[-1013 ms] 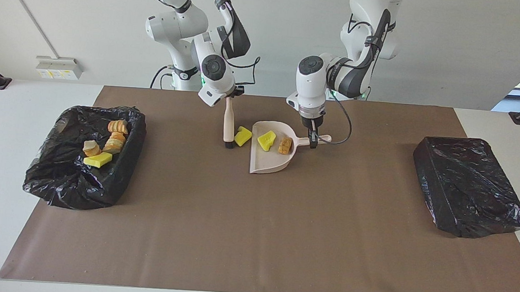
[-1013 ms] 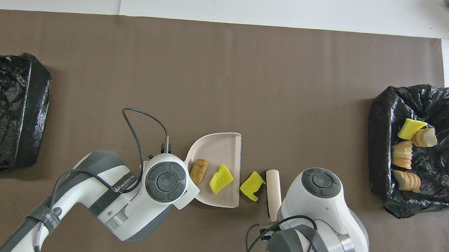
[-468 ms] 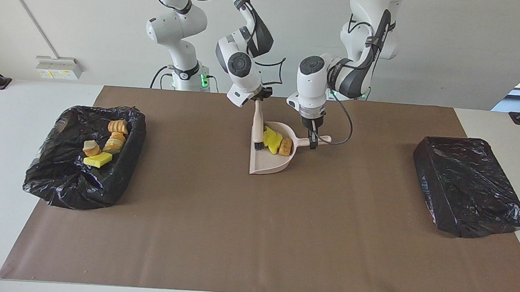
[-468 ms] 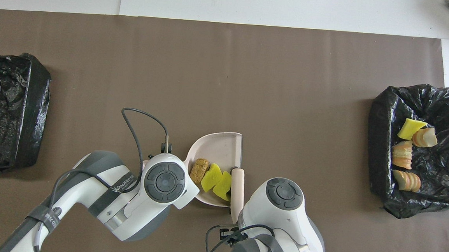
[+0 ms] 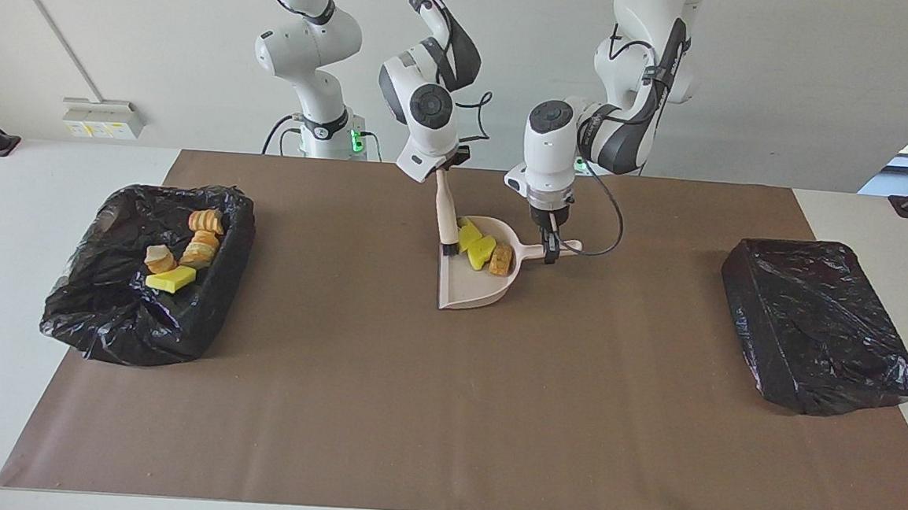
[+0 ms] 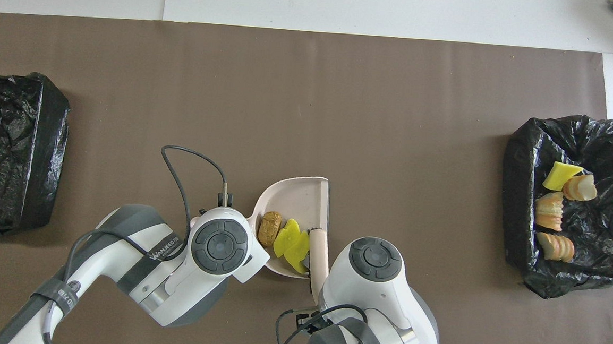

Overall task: Sweep and dump trash in bin
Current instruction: 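Sweep the last scraps into the dustpan with the right gripper's brush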

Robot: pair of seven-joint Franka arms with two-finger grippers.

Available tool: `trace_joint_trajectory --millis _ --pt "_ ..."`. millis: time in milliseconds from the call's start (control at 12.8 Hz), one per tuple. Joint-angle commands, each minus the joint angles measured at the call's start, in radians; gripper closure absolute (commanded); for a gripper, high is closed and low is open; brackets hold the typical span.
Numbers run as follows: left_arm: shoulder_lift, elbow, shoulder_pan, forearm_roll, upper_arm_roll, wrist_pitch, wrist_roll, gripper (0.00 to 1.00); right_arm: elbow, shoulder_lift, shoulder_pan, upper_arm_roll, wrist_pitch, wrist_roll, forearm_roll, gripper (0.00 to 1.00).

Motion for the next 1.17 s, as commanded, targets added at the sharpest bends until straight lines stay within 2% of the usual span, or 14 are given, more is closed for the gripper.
trace_joint_trajectory --millis 0,312,701,779,935,1091 --pt "-0.011 -0.024 0.016 0.022 0.001 0.034 0.004 1.0 0.0 -0.022 -0.006 0.0 -0.062 -0.017 -0.09 1.0" --pt "-0.008 -0.022 0.035 0.022 -0.002 0.037 0.004 1.0 0.04 -0.028 -0.015 -0.002 -0.137 -0.032 -0.158 1.0" --pt "-0.007 -0.024 0.035 0.022 -0.002 0.037 0.003 1.0 0.063 -0.03 -0.024 -0.008 -0.181 -0.048 -0.17 1.0" --pt "-0.009 -0.024 0.035 0.022 -0.002 0.037 0.004 1.0 0.063 -0.043 -0.024 -0.01 -0.188 -0.026 -0.17 1.0" --pt "-0.009 -0.022 0.035 0.022 -0.001 0.037 0.004 1.0 0.053 -0.095 -0.044 -0.01 -0.185 0.145 -0.17 1.0" --pt "-0.007 -0.022 0.035 0.022 -0.001 0.037 0.003 1.0 0.045 -0.111 -0.067 -0.005 -0.174 0.175 -0.166 1.0"
